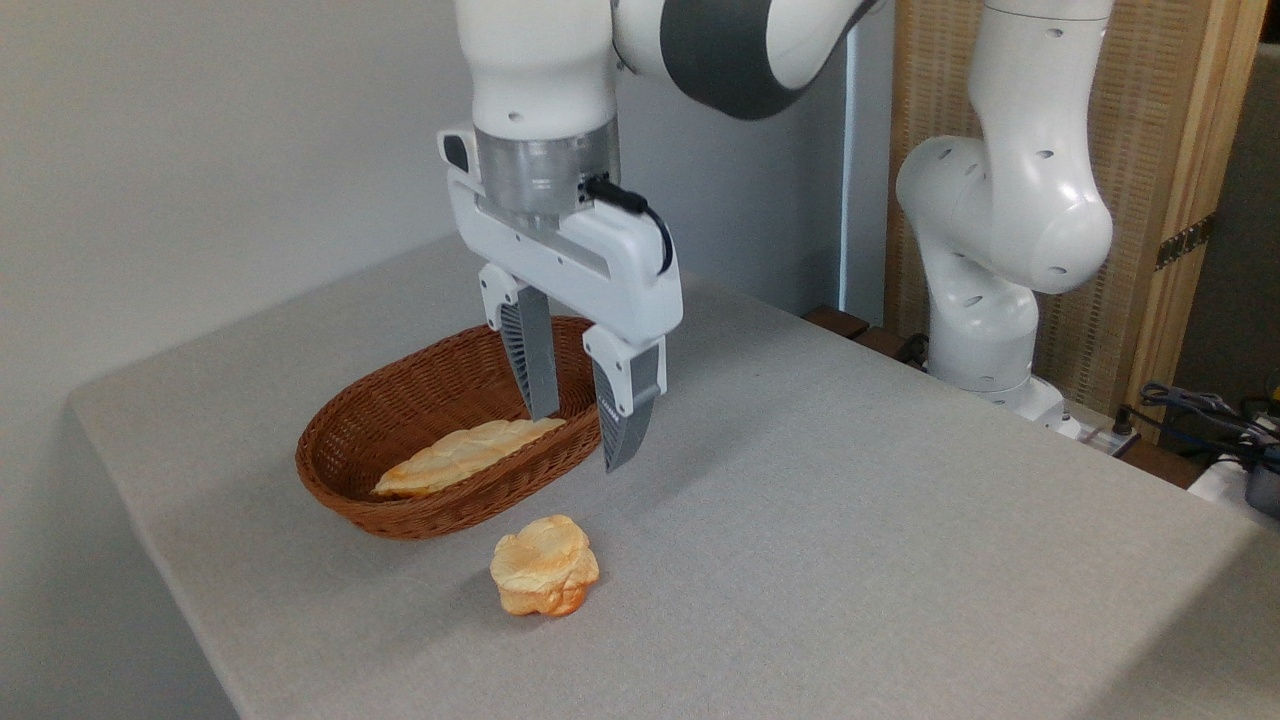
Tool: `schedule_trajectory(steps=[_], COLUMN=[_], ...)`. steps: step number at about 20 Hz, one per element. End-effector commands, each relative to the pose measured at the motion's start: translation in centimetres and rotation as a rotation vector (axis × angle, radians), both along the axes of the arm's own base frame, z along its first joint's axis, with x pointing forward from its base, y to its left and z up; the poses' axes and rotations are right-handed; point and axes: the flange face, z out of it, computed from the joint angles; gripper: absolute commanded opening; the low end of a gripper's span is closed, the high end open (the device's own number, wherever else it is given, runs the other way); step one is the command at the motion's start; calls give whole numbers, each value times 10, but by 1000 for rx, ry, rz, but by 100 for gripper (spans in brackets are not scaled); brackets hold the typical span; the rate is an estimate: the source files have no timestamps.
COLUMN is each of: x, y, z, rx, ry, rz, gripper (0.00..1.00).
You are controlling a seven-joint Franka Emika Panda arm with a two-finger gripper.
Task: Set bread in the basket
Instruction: 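Lower the gripper around the small round bread roll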
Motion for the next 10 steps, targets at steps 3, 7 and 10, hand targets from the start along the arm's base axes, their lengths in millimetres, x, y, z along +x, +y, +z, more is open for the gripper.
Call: schedule_trajectory(steps=[3, 7, 10], x=[13, 29, 40], y=[3, -2, -5], z=[-28, -59, -80], rx=[29, 50, 65], ry=[-31, -28, -24], rz=[-49, -49, -51], gripper=[100, 100, 100])
